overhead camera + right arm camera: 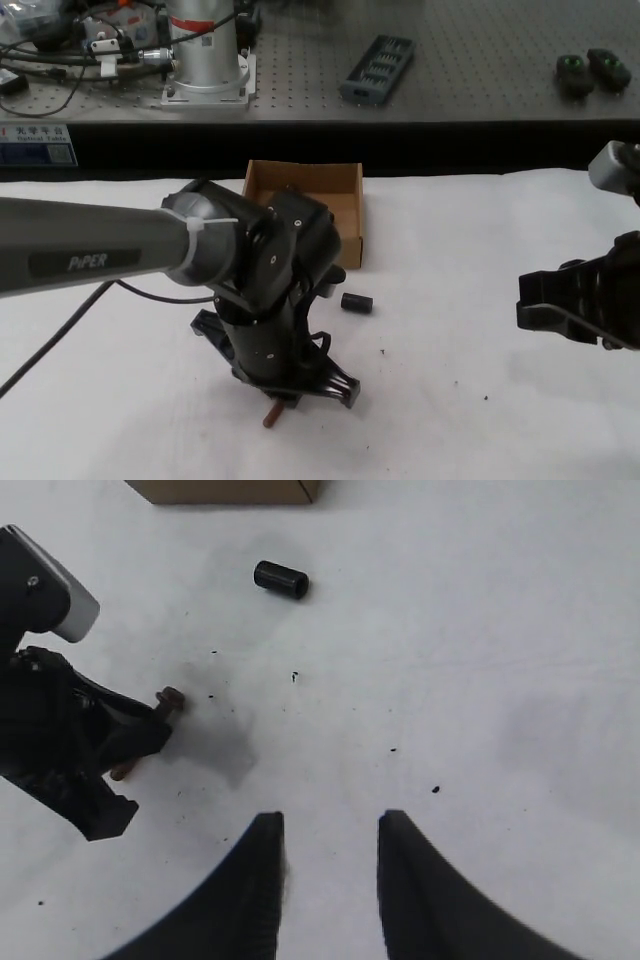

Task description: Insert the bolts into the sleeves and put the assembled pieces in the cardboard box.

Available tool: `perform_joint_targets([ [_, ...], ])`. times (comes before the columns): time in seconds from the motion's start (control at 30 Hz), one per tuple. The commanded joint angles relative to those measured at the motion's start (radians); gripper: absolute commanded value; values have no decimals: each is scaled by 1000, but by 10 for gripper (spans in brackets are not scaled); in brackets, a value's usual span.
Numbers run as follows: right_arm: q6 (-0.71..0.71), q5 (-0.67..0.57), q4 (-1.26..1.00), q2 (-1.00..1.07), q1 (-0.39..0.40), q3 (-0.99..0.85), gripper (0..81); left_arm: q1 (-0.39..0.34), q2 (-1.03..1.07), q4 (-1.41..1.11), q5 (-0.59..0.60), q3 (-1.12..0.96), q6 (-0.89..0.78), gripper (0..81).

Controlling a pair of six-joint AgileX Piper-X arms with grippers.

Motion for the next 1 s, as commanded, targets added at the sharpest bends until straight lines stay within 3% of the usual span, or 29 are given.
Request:
perform_joint_targets([
  [0.0, -59, 15, -8, 1, -6, -3, 247, -2, 17, -11, -10, -26, 9, 29],
  [0.23, -112, 15, -14, 59, -6, -3, 247, 5, 2, -17, 17, -72, -56, 6],
  [0.47, -447, -61, 60, 294, -6, -115, 206, 70, -151, -166, 78, -68, -262, 6],
  [0.63, -609, -54, 61, 500, -6, -323, 301, 162, -295, -210, 121, -68, -277, 6],
  [0.8, -657, -27, 101, 692, -6, -564, 259, 262, -444, -210, 207, -68, -277, 6],
  [0.97, -625, -44, 225, 895, 3, -831, 248, 297, -558, -210, 273, -68, -269, 6],
])
